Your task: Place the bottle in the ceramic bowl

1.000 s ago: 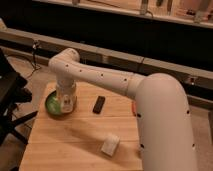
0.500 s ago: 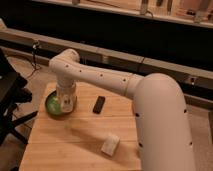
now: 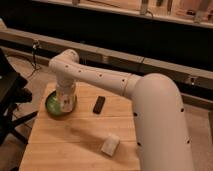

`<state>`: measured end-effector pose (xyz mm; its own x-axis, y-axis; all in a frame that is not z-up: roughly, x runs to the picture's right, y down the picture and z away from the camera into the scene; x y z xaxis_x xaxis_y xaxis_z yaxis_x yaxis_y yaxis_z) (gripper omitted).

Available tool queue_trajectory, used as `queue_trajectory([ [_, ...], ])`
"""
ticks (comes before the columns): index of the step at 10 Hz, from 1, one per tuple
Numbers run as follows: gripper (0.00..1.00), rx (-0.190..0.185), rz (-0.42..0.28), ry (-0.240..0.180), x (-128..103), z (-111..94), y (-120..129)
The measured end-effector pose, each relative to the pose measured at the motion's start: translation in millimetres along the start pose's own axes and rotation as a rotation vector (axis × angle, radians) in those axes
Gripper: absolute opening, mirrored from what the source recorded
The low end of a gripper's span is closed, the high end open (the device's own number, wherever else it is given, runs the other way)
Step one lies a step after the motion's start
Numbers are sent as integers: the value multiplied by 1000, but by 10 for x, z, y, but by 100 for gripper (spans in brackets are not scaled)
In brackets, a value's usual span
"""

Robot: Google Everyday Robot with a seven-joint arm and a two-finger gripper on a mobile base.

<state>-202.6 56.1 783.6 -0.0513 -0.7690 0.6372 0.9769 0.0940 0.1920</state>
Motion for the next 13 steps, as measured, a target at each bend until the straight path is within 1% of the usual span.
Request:
queue_trajectory([
  [13,1,11,2,-5,72,76,-7],
])
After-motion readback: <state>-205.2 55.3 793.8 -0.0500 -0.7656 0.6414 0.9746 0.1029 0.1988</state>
